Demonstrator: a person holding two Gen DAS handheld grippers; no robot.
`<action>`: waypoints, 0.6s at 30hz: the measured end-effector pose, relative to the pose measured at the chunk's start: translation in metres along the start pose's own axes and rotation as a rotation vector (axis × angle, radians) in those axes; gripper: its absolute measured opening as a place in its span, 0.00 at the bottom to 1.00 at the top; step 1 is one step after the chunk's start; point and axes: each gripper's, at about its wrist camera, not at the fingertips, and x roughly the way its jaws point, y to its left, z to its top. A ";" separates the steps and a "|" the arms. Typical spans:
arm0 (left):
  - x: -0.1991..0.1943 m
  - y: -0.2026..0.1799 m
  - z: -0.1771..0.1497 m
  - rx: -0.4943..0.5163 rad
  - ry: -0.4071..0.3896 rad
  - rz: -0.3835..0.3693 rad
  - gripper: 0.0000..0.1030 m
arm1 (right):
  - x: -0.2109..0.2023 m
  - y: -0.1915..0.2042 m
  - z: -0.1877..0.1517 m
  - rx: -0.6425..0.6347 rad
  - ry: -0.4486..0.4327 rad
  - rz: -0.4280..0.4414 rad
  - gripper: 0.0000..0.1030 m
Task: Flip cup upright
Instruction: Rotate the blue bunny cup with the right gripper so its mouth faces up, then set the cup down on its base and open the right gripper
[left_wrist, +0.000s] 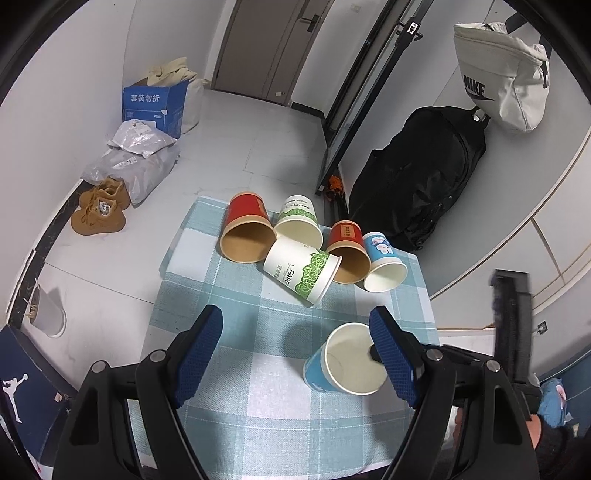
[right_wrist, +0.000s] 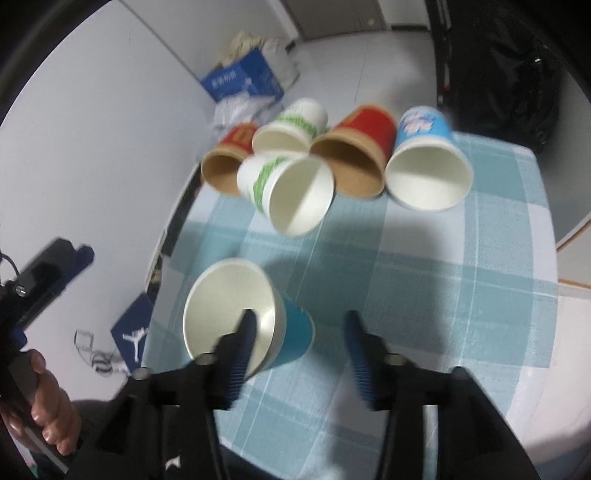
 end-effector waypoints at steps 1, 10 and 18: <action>0.000 0.000 -0.001 0.001 -0.001 0.005 0.76 | -0.004 -0.001 -0.002 0.003 -0.029 -0.001 0.53; -0.022 -0.013 -0.010 0.044 -0.105 0.032 0.76 | -0.064 0.004 -0.047 -0.069 -0.311 -0.093 0.73; -0.034 -0.021 -0.020 0.072 -0.166 0.047 0.76 | -0.108 0.028 -0.079 -0.157 -0.539 -0.140 0.80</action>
